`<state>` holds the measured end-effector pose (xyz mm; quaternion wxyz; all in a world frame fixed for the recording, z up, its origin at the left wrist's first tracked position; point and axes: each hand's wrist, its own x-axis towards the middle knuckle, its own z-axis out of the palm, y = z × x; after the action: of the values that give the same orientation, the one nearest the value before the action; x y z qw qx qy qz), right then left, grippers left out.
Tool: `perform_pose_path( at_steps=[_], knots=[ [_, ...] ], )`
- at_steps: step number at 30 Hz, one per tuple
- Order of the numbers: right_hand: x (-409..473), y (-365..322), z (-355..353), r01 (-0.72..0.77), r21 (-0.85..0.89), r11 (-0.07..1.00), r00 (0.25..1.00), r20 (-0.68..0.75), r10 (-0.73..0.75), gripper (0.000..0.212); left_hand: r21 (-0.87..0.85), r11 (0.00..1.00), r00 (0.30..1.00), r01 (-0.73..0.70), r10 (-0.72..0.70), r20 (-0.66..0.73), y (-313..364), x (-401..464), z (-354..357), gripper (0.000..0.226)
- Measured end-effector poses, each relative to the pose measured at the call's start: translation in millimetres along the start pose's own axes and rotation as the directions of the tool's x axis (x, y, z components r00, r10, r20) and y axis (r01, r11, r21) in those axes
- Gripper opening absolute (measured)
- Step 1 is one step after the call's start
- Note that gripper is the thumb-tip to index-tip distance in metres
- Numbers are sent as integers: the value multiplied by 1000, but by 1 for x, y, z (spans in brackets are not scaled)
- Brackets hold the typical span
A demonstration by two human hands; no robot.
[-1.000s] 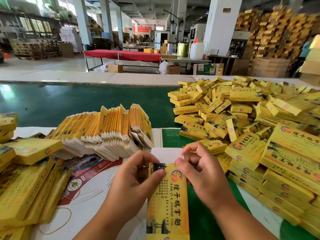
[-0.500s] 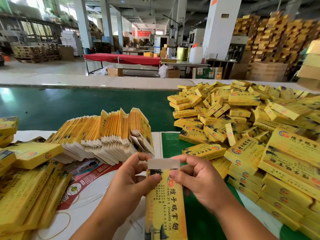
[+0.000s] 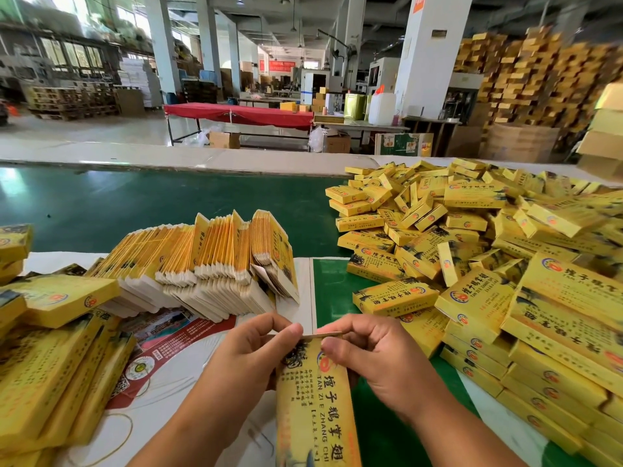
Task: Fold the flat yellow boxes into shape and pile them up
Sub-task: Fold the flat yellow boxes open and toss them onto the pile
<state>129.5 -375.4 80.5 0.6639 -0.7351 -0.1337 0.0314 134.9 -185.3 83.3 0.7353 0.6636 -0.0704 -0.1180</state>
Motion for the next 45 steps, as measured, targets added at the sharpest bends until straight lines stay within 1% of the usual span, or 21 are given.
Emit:
perform_pose_path(
  at_steps=[2, 3, 4, 6, 10, 13, 16, 18, 20, 21, 22, 23, 24, 25, 28, 31, 36, 38, 42, 44, 45],
  knots=[
    [0, 0, 0, -11, -19, 1000, 1000, -15, 10, 44, 1, 1000, 1000, 17, -17, 4, -1, 0, 1, 32],
    [1, 1, 0, -15, -25, 1000, 999, -29, 14, 50, 3, 1000, 1000, 19, -19, 2, -1, 0, 1, 31],
    [1, 1, 0, -17, -32, 999, 999, -43, 16, 51, 6, 1000, 1000, 18, -18, -1, -1, 0, 2, 31],
    [2, 2, -1, -17, -61, 998, 998, -54, 14, 43, 12, 1000, 1000, 13, -13, -6, -1, 0, 2, 30],
    [1, 3, -1, -35, -95, 995, 999, -31, 32, 19, 9, 1000, 1000, -11, 11, -10, -3, 1, 0, 33],
    [0, 3, -1, -19, -83, 996, 999, -30, 16, 11, 12, 1000, 1000, -28, 28, -11, -3, 0, 1, 32],
    [0, 5, 2, 45, -117, 992, 993, -100, -57, 10, 44, 998, 997, -36, 39, -62, -1, -2, 5, 33],
    [-1, 6, 5, 99, -181, 979, 974, -184, -132, 7, 153, 988, 993, -12, 29, -112, 1, -4, 9, 35],
    [-3, 5, 8, 126, -225, 966, 941, -282, -188, 10, 304, 953, 990, -2, 45, -134, 3, -7, 14, 45],
    [-4, 5, 9, 133, -238, 962, 920, -330, -209, 15, 400, 916, 988, -8, 68, -136, 2, -10, 16, 51],
    [-5, 4, 11, 143, -245, 959, 903, -363, -228, 18, 521, 853, 986, -15, 99, -132, 1, -12, 19, 58],
    [-6, 3, 13, 158, -252, 955, 891, -381, -248, 19, 639, 769, 983, -27, 136, -122, -2, -14, 22, 64],
    [-6, 2, 15, 178, -266, 948, 881, -386, -273, 19, 725, 688, 978, -41, 175, -111, -4, -16, 25, 68],
    [-7, 2, 18, 199, -286, 938, 875, -380, -301, 18, 773, 632, 971, -53, 213, -108, -7, -17, 27, 72],
    [-7, 1, 23, 225, -305, 925, 878, -349, -328, 11, 830, 554, 946, -72, 302, -119, -11, -17, 28, 71],
    [-7, -1, 22, 235, -277, 932, 884, -339, -323, 14, 854, 504, 923, -126, 375, -85, -12, -16, 25, 68],
    [-6, -5, 17, 262, -157, 952, 878, -370, -302, 19, 859, 472, 904, -200, 426, -24, -15, -15, 23, 70],
    [-6, -5, 16, 270, -137, 953, 876, -375, -302, 22, 861, 460, 897, -216, 441, -11, -15, -15, 24, 71],
    [-7, -7, 15, 269, -152, 951, 877, -368, -308, 22, 870, 440, 894, -223, 448, 3, -14, -16, 24, 71],
    [-8, -8, 13, 252, -202, 946, 885, -348, -310, 18, 880, 422, 895, -217, 447, 6, -13, -16, 23, 70],
    [-8, -9, 12, 250, -254, 934, 884, -333, -327, 16, 885, 414, 894, -214, 447, 7, -13, -16, 22, 70]
  ],
)
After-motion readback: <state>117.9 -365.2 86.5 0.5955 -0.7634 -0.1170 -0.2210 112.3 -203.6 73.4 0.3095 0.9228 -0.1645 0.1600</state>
